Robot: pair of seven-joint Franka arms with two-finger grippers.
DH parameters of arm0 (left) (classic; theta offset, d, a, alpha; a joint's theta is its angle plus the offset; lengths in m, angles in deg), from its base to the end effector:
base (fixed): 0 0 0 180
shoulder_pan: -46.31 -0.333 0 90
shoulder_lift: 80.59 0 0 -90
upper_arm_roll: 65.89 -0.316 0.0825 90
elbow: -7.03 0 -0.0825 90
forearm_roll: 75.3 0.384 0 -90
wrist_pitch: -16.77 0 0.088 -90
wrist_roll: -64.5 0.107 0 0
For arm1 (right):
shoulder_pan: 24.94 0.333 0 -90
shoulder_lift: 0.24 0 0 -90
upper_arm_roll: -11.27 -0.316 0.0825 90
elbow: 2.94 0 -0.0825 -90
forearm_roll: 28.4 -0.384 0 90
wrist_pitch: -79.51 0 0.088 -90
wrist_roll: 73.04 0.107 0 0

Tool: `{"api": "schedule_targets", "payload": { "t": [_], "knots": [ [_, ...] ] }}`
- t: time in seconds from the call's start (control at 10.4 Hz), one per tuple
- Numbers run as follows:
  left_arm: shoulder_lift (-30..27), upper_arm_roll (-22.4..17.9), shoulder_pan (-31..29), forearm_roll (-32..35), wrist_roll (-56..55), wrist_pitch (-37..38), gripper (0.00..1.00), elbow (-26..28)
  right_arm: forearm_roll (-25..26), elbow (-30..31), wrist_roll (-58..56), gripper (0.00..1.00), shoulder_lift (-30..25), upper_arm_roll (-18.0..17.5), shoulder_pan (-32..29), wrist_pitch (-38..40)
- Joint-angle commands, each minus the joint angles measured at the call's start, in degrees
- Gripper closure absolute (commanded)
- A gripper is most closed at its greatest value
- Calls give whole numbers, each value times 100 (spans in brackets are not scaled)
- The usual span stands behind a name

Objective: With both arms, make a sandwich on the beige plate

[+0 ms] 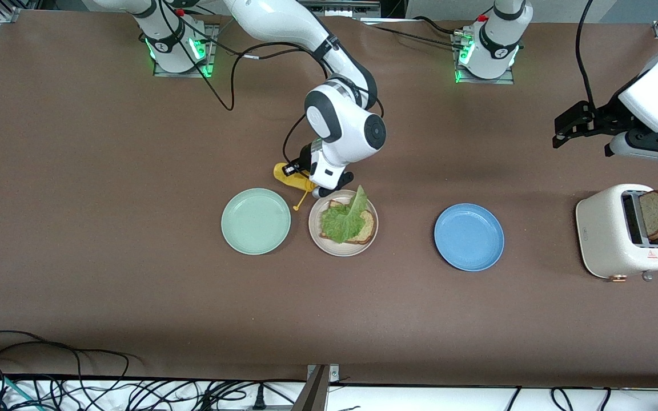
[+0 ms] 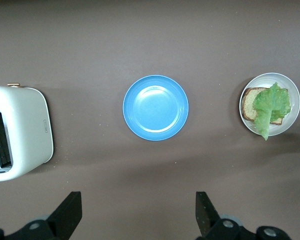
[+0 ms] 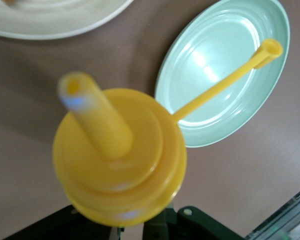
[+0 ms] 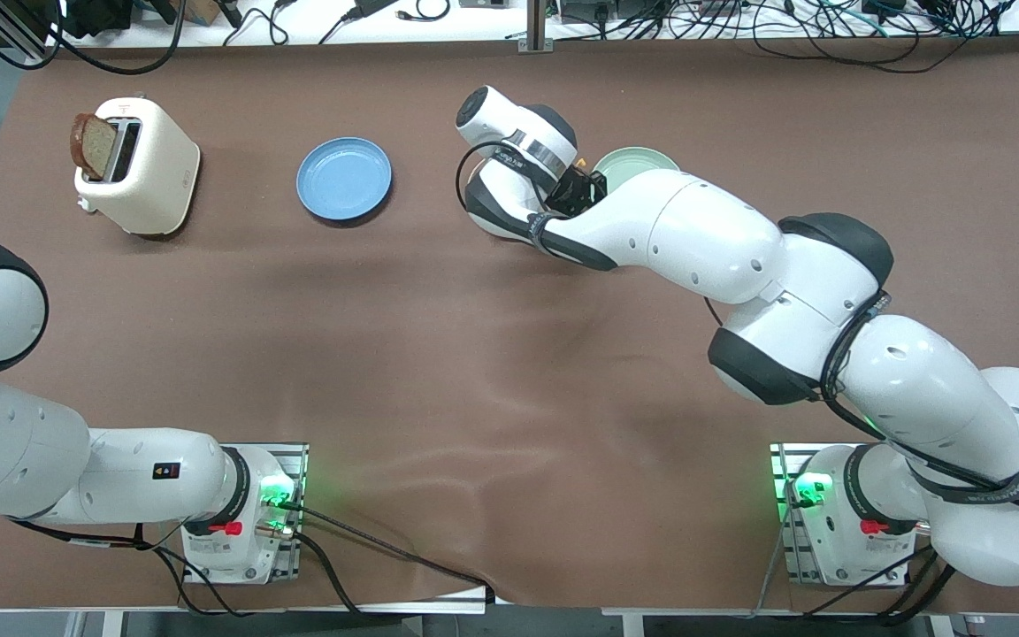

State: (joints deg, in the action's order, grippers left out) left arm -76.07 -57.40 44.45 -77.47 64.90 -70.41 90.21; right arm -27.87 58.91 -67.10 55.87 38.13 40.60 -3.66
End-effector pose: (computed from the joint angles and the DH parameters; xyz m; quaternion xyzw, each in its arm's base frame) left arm 0.5704 -0.0668 0.6322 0.9978 -0.0619 -0.0054 0.0245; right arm 0.4839 0.5125 0.2409 0.8944 0.3043 -0.1492 0.2918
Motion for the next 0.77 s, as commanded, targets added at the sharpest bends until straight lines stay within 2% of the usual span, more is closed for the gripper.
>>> {"api": "schedule_targets", "payload": {
  "t": [0.0,0.48,0.67],
  "knots": [
    [41,-5,9,-90,14,61,0,-101,-97,-610,-399,100,434,232,73,414],
    [50,-5,27,-99,22,61,0,-109,-88,-665,-1085,100,488,399,73,521],
    [50,-5,18,-99,22,61,0,-109,-429,-656,-1042,100,244,355,-206,573]
  ]
}}
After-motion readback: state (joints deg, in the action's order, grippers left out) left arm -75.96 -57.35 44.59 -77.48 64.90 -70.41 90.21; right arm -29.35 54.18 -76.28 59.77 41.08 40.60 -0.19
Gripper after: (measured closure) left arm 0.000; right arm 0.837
